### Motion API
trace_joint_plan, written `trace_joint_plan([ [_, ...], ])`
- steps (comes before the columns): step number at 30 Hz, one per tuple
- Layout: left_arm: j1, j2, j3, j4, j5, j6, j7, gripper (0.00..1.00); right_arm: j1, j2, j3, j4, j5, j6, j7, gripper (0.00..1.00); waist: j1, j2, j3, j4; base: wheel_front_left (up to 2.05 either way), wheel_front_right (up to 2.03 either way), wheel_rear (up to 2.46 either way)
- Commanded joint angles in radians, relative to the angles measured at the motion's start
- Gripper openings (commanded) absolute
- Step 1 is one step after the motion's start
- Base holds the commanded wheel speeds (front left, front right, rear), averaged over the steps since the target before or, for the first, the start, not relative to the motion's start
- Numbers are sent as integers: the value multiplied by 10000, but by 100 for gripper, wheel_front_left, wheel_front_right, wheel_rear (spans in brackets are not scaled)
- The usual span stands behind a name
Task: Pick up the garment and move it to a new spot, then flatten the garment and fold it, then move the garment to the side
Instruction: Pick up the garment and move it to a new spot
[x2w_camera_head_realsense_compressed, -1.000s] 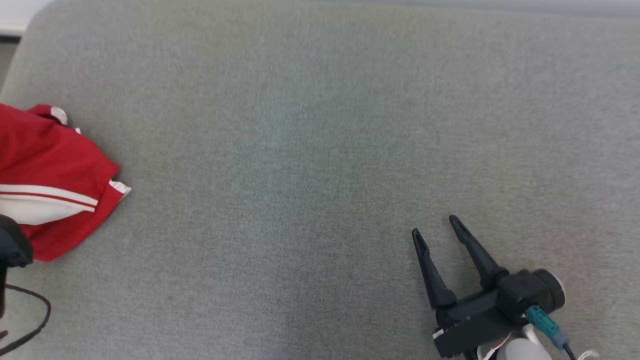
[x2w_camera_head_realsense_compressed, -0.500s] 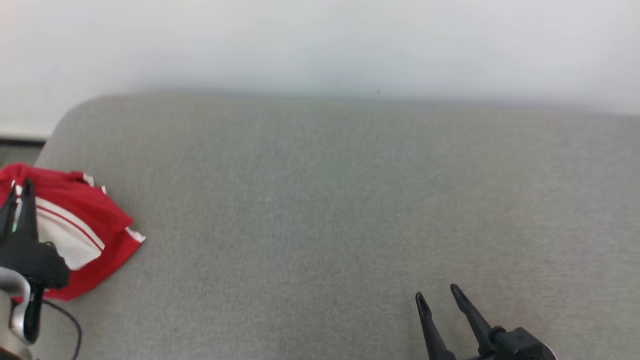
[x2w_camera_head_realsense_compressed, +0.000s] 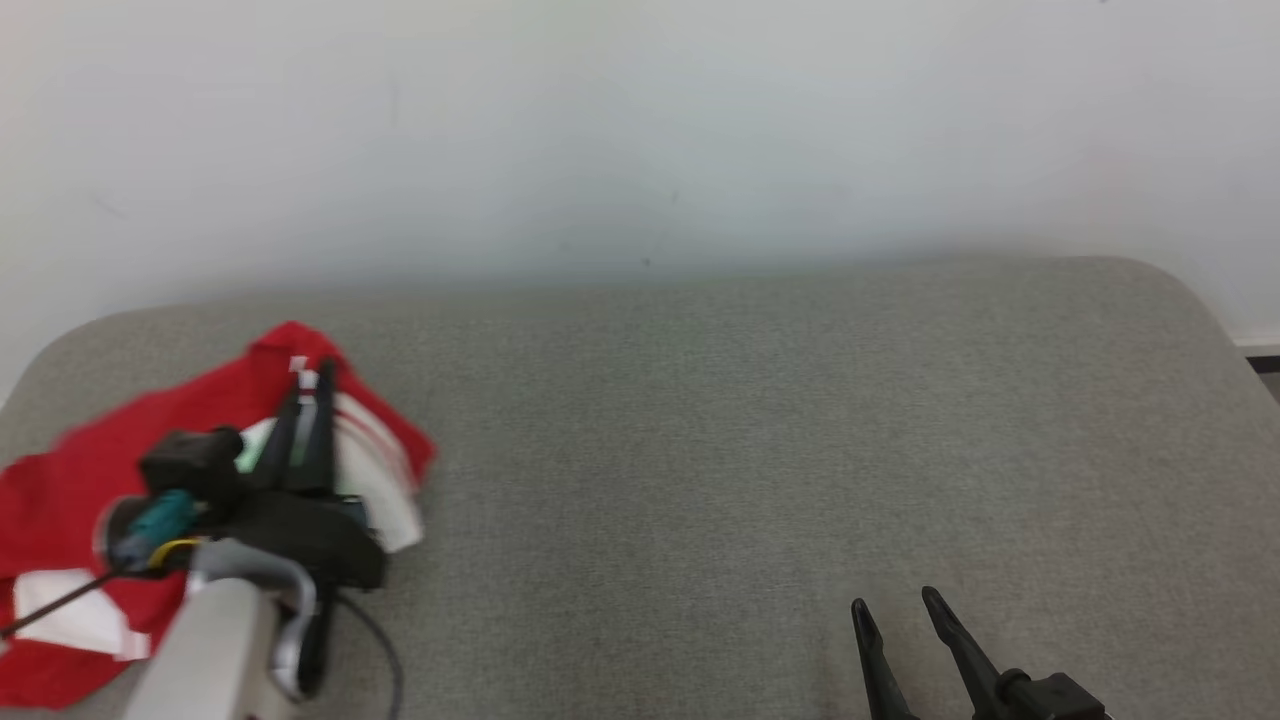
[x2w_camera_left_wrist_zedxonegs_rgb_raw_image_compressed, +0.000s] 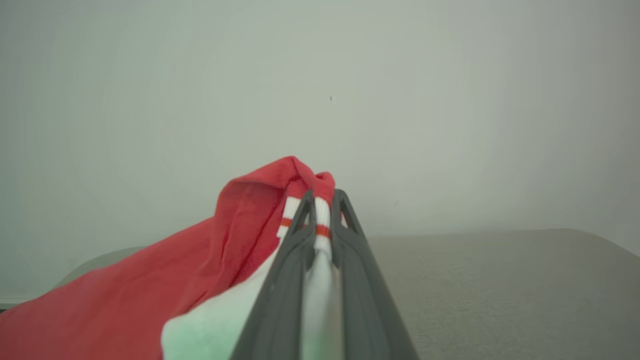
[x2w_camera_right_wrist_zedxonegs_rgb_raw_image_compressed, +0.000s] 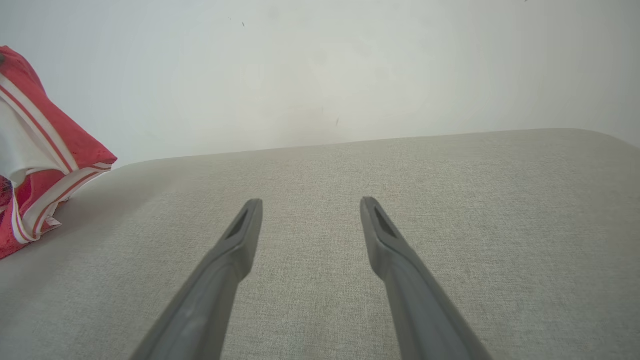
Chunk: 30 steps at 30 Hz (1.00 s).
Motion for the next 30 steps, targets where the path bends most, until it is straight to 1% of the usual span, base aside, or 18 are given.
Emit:
trace_joint_plan([
  [1, 1, -122, -25, -66, 64, -55, -36, 0, 68, 35, 13, 2, -63, -25, -8, 100, 2, 1, -64, -215, 0, 0, 0],
  [5, -320, -1187, -517, -66, 214, -167, -37, 0, 14, 59, 18, 26, -90, -25, -8, 100, 2, 1, 29, -487, 0, 0, 0],
  [7, -444, -1615, -803, 12, 233, -245, -37, 0, -54, 63, 46, 40, -98, -25, -8, 100, 2, 1, 71, -654, 0, 0, 0],
  [8, -579, -1901, -1100, 22, 220, -266, -35, 0, -130, 73, 74, 53, -93, -25, -8, 100, 2, 1, 112, -847, 0, 0, 0],
  [11, -718, -2189, -1732, -42, 107, -325, -37, 0, -176, 86, 96, 64, -106, -25, -8, 100, 2, 1, 198, -1145, 0, 0, 0],
  [13, -838, -2241, -2209, -81, -12, -343, -37, 0, -171, 82, 88, 79, -118, -25, -8, 100, 2, 1, 262, -1324, 0, 0, 0],
  [18, -1363, -2249, -3775, -832, -1209, -317, -36, 0, -187, 1, 50, 70, -166, -25, -8, 100, 2, 1, 540, -1612, 0, 0, 0],
  [20, -1644, -2247, -4255, -1063, -1509, -208, -36, 0, -232, -11, 70, 57, -186, -25, -8, 100, 2, 1, 652, -1716, 0, 0, 0],
  [23, -2338, -2255, -4870, -1312, -1730, 71, -37, 0, -408, -13, 39, 36, -176, -25, -8, 100, 2, 1, 981, -1798, 0, 0, 0],
  [26, -2674, -2230, -4933, -1160, -1639, 414, -36, 0, -552, 17, 110, 54, -186, -25, -8, 100, 2, 1, 1163, -1853, 0, 0, 0],
  [30, -2576, -2243, -4338, -631, -1327, 752, -36, 0, -624, 30, 2, 3, -179, -25, -8, 100, 2, 1, 1288, -1815, 0, 0, 0],
])
